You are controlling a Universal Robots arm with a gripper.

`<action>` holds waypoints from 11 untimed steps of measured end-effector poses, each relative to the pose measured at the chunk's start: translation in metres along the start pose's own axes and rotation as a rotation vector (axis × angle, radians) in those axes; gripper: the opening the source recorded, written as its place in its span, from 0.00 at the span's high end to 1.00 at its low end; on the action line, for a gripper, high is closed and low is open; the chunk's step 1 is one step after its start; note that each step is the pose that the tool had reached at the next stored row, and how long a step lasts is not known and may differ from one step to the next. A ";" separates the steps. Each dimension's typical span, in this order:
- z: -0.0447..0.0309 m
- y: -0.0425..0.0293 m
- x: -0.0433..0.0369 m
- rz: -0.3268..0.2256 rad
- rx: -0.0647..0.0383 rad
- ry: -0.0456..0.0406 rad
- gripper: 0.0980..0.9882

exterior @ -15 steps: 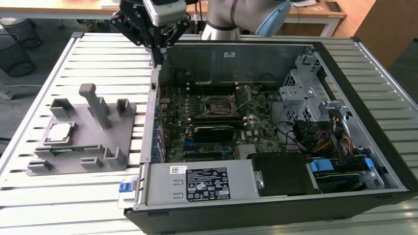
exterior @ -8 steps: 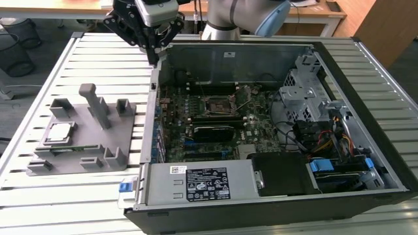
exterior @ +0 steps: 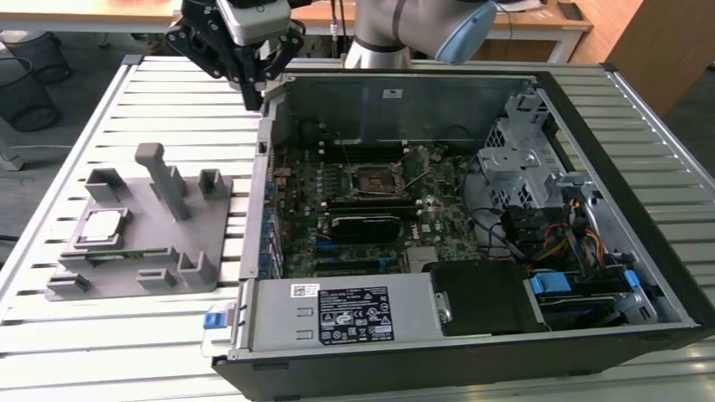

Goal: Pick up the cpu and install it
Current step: 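Reach for the cpu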

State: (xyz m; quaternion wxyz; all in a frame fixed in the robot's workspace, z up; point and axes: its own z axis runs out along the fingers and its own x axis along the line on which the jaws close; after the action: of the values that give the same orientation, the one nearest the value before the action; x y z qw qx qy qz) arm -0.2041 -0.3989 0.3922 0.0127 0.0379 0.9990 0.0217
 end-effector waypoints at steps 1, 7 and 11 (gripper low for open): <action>0.0000 -0.0001 0.0013 0.000 0.000 -0.0001 0.99; 0.0000 -0.0007 0.0085 0.000 0.000 -0.0001 0.99; 0.0000 -0.0011 0.0137 0.000 0.000 -0.0001 0.99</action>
State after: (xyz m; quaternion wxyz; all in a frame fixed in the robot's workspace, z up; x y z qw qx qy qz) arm -0.2178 -0.3990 0.3919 0.0128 0.0378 0.9990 0.0217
